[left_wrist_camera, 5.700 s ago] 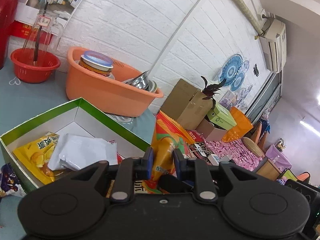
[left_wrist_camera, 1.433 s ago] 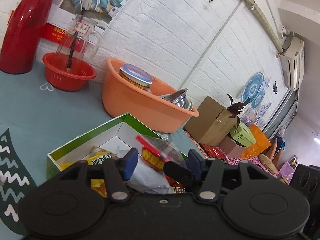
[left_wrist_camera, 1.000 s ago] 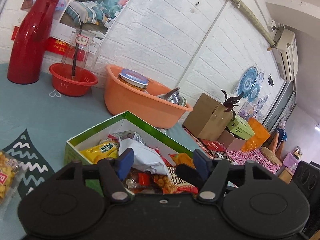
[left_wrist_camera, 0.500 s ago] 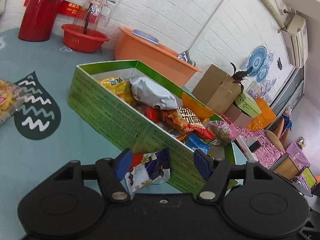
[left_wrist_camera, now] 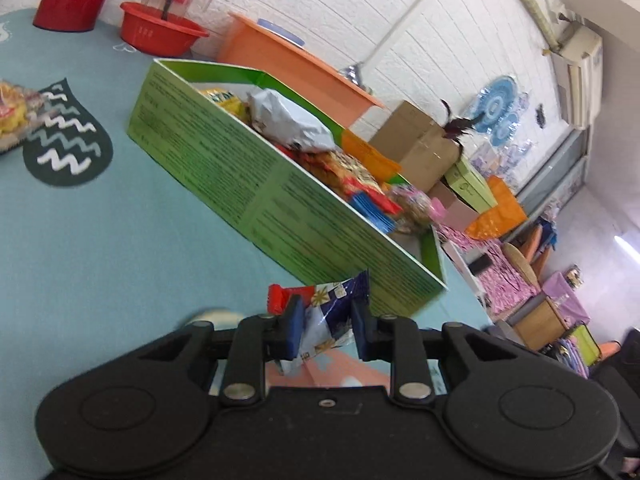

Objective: Organize snacks
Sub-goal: 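Grasp the blue-and-white wrapped snack with both grippers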

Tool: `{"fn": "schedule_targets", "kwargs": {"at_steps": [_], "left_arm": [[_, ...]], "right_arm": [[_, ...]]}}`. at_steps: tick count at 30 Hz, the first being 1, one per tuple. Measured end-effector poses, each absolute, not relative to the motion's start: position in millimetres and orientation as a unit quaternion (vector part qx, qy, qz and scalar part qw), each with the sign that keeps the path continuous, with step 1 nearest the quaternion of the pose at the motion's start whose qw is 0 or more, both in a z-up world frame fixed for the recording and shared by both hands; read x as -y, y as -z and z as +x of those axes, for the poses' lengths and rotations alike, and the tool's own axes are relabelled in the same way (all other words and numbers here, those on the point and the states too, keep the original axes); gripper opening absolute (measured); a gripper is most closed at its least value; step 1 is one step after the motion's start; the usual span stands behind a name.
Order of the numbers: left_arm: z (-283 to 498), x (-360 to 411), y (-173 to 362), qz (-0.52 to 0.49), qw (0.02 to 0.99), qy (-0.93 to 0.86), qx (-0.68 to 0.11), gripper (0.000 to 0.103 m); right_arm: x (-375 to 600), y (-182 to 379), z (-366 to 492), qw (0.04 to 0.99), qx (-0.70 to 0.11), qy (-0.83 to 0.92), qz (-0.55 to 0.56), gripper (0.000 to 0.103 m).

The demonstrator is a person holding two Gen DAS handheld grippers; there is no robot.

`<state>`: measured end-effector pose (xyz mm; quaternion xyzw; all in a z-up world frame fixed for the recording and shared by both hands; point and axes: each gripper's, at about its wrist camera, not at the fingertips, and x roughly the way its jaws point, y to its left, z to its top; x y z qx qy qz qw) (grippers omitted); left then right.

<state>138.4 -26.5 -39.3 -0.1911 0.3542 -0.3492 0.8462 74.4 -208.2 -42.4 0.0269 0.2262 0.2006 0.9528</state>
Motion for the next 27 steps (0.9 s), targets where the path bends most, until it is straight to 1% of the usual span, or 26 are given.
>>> {"fn": "schedule_targets", "kwargs": {"at_steps": [2,3,4,7,8,10,12,16,18,19,20,21,22,23,24,27], "left_arm": [[127,24,38,-0.189,0.843,0.357,-0.356,0.051],[123,21,38,-0.19,0.845,0.353,-0.355,0.062],[120,18,37,-0.194,0.847,0.347,-0.352,0.068],[117,12,35,-0.209,0.844,0.348,-0.351,0.07],[118,12,34,-0.213,0.842,0.349,-0.351,0.073],[118,14,33,-0.212,0.843,0.348,-0.351,0.088],[118,18,33,-0.209,0.843,0.349,-0.352,0.09],[121,26,36,-0.2,0.841,0.353,-0.359,0.09],[123,27,40,-0.199,0.84,0.351,-0.364,0.089],[124,28,41,-0.199,0.839,0.35,-0.366,0.085],[125,29,43,-0.197,0.839,0.348,-0.368,0.085],[124,29,43,-0.193,0.844,0.341,-0.366,0.074],[124,29,43,-0.189,0.847,0.337,-0.365,0.071],[122,27,41,-0.193,0.849,0.336,-0.361,0.067],[121,27,39,-0.195,0.849,0.335,-0.358,0.067],[116,29,28,-0.186,0.857,0.338,-0.342,0.067]], "right_arm": [[205,46,76,0.949,-0.237,-0.207,0.022,0.103],[203,48,77,0.948,-0.241,-0.209,0.021,0.103],[201,49,77,0.947,-0.243,-0.21,0.019,0.103],[198,51,80,0.945,-0.249,-0.211,0.012,0.103],[196,51,82,0.944,-0.252,-0.211,0.008,0.103],[194,52,84,0.944,-0.253,-0.212,0.003,0.103],[194,52,86,0.943,-0.256,-0.211,0.002,0.103],[193,52,90,0.943,-0.261,-0.209,0.002,0.103],[192,52,93,0.942,-0.264,-0.209,0.002,0.092],[192,53,94,0.941,-0.266,-0.208,0.003,0.086],[192,53,95,0.942,-0.267,-0.201,0.002,0.073],[192,53,94,0.944,-0.265,-0.199,0.002,0.065],[193,52,93,0.944,-0.263,-0.199,0.004,0.059],[195,52,91,0.945,-0.261,-0.199,0.007,0.049],[196,50,90,0.946,-0.255,-0.201,0.01,0.045],[200,42,86,0.95,-0.24,-0.198,0.012,0.043]]}}
